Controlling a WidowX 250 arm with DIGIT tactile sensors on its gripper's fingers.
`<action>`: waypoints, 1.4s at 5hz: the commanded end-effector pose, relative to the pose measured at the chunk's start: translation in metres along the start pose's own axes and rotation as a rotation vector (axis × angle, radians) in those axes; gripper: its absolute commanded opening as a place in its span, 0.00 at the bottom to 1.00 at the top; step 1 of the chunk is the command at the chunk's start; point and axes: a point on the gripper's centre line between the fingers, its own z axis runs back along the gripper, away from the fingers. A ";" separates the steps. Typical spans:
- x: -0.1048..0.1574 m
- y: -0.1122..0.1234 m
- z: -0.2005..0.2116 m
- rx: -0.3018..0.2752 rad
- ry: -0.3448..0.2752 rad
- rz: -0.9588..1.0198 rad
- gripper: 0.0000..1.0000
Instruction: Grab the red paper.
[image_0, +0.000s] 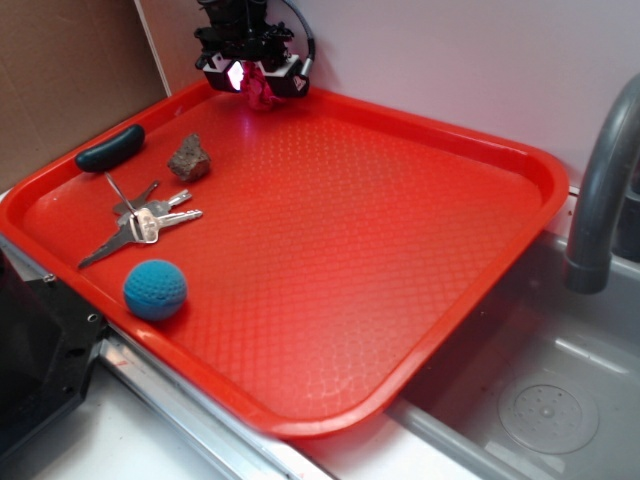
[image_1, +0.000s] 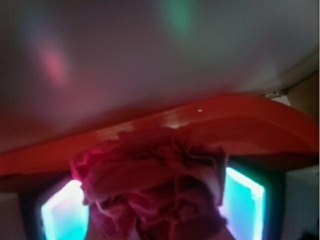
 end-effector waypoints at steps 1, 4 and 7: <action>0.015 -0.007 0.002 0.059 -0.036 -0.001 0.85; 0.006 -0.001 0.004 0.070 -0.019 0.014 0.00; -0.025 -0.007 0.060 0.119 0.074 0.000 0.00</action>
